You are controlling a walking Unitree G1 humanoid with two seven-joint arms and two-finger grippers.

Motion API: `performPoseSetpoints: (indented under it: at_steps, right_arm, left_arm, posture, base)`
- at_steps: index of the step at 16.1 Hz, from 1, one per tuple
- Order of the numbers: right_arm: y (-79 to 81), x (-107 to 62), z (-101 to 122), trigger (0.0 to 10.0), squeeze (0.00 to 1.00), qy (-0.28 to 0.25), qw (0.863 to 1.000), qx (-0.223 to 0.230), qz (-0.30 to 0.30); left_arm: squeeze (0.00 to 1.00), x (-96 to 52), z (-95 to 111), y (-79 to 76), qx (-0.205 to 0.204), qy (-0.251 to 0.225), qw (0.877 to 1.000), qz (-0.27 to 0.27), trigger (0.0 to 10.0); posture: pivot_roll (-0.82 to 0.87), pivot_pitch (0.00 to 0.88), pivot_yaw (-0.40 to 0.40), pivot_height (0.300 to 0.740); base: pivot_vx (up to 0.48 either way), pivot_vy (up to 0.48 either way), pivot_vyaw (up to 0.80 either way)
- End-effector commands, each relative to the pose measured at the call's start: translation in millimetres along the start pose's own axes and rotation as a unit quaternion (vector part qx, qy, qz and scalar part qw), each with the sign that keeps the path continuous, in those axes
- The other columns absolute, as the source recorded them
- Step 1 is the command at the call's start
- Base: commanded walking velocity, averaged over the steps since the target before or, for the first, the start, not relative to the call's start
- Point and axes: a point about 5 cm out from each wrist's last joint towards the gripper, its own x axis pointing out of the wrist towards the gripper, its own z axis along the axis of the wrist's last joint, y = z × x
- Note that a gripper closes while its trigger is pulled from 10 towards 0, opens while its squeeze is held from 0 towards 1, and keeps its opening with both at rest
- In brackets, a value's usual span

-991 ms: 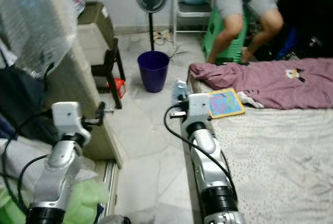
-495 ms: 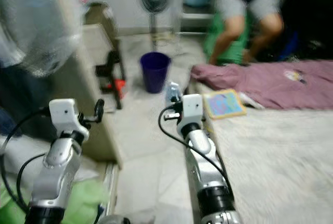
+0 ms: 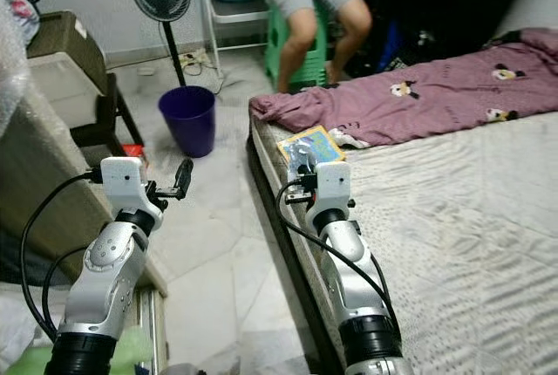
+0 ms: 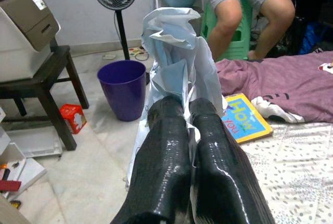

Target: Clean up the room

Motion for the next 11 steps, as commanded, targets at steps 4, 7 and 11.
performPoseSetpoints:
  at_steps: [4, 7, 11]
  right_arm:
    - [2.6, 3.5, 8.2, 10.0, 0.0, -0.015, 1.0, 0.005, 0.002]
    - [2.2, 3.3, 8.1, 10.0, 0.0, -0.016, 1.0, 0.005, 0.001]
    - [1.7, 3.0, 7.6, 10.0, 0.0, -0.015, 1.0, 0.003, 0.002]
  left_arm:
    - [0.0, 2.0, 3.2, 0.9, 0.003, -0.008, 1.0, -0.006, 10.0]
    - [0.0, 2.6, 3.3, -0.1, 0.004, -0.009, 1.0, -0.012, 10.0]
    - [0.0, 3.1, 2.8, -1.6, 0.005, -0.009, 1.0, -0.017, 10.0]
  posture:
    - [0.07, 0.0, 0.037, 0.74]
    - [0.07, 0.0, 0.039, 0.74]
    - [0.07, 0.0, 0.038, 0.74]
  base:
    - [0.127, 0.0, 0.0]
    - [0.292, 0.0, 0.0]
    - [0.321, 0.0, 0.0]
